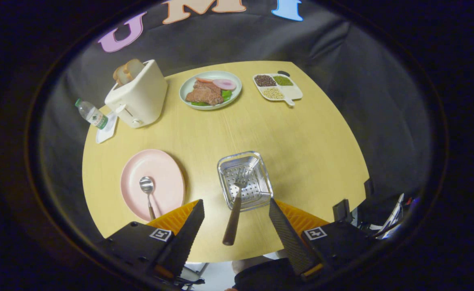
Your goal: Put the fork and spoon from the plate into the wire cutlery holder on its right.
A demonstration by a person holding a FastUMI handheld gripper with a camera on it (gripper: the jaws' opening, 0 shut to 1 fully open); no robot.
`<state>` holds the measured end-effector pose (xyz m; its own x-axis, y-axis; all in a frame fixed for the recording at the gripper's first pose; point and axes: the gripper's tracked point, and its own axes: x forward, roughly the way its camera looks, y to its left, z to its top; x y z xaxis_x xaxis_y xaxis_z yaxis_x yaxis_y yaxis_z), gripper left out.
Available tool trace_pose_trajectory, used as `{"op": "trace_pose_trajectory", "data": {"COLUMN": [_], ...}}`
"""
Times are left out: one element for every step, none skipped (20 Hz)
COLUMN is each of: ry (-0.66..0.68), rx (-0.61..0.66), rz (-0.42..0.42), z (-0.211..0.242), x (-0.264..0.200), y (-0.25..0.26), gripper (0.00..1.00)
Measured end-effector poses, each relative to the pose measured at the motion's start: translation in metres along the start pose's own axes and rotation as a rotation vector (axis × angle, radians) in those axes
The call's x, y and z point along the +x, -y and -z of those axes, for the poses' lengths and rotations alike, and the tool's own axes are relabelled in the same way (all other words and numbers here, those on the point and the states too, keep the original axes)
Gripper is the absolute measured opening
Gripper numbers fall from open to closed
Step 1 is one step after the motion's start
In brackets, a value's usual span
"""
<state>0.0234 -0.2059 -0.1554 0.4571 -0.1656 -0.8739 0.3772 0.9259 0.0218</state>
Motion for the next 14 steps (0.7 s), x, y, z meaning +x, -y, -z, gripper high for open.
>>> {"op": "trace_pose_trajectory", "data": {"ry": [0.015,0.034,0.058,0.082,0.108,0.135,0.163,0.192,0.221,0.25,0.276,0.302,0.33,0.357], "rx": [-0.005,-0.009,-0.012,-0.017,-0.023,-0.034,-0.049,-0.067,-0.088,-0.109,-0.129,-0.145,-0.153,-0.155], "rz": [-0.004,-0.011,-0.023,-0.039,-0.057,-0.076,-0.094,-0.109,-0.123,-0.132,-0.143,-0.153,-0.164,-0.174], "z": [0.0,-0.001,-0.002,-0.002,-0.002,0.0,0.002,0.005,0.01,0.015,0.021,0.027,0.032,0.037], "x": [-0.009,-0.017,-0.025,-0.032,-0.039,-0.045,-0.05,-0.052,-0.053,-0.053,-0.051,-0.044,-0.038,-0.029], "y": [-0.006,-0.013,-0.023,-0.034,-0.046,-0.058,-0.071,-0.083,-0.094,-0.104,-0.114,-0.123,-0.132,-0.141], "gripper": [1.0,1.0,1.0,1.0,1.0,1.0,1.0,1.0,1.0,1.0,1.0,1.0,1.0,1.0]}}
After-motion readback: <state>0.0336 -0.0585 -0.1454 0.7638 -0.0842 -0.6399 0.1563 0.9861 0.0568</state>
